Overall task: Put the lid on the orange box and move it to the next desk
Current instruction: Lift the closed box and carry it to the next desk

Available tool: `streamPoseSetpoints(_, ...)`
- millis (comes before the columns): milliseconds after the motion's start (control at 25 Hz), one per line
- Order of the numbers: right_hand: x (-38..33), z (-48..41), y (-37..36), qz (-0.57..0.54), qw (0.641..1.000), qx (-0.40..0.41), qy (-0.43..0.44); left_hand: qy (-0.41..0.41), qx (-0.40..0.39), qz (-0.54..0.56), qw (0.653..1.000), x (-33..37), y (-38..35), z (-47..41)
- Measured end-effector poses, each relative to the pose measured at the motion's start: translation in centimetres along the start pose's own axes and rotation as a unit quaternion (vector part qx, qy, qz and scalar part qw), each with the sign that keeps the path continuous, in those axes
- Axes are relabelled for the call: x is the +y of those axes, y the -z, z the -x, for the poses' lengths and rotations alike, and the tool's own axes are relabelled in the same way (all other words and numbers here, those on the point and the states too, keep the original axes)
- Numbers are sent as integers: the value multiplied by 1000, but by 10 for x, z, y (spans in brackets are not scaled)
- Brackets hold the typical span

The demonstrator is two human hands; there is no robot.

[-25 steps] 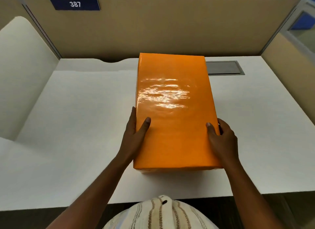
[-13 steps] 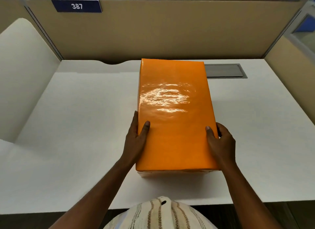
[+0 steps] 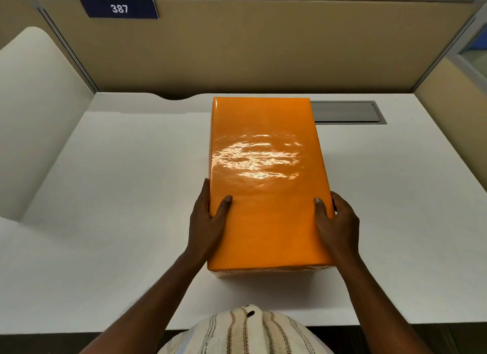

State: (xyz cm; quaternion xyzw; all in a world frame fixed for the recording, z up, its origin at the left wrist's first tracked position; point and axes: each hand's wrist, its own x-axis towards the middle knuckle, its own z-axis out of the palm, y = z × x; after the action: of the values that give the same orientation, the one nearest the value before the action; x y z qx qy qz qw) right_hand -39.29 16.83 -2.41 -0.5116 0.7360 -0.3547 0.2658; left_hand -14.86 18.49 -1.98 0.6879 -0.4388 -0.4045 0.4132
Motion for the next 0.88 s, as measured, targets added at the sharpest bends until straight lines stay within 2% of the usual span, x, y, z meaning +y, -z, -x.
streamPoseSetpoints(400, 2, -8, -5, 59, 997, -50, -18, 8, -23, -28, 999, -12, -2, -12)
streamPoseSetpoints(520, 3, -16, 1, 78, 988, -111, -72, 47, -9, -29, 998, -12, 3, -22)
streamPoseSetpoints(600, 3, -25, 3, 94, 982, -123, -105, 43, 9, -29, 999, -6, 9, -34)
streamPoseSetpoints(680, -5, -39, 0, 143, 983, -90, -70, 14, 20, -47, 999, 3, 14, -53)
streamPoseSetpoints(760, -24, -66, -11, 170, 984, -57, 19, -16, 25, -52, 998, 14, 13, -82)
streamPoseSetpoints(880, -56, -119, -36, 194, 972, -78, 104, -31, -6, -39, 999, 35, 5, -128)
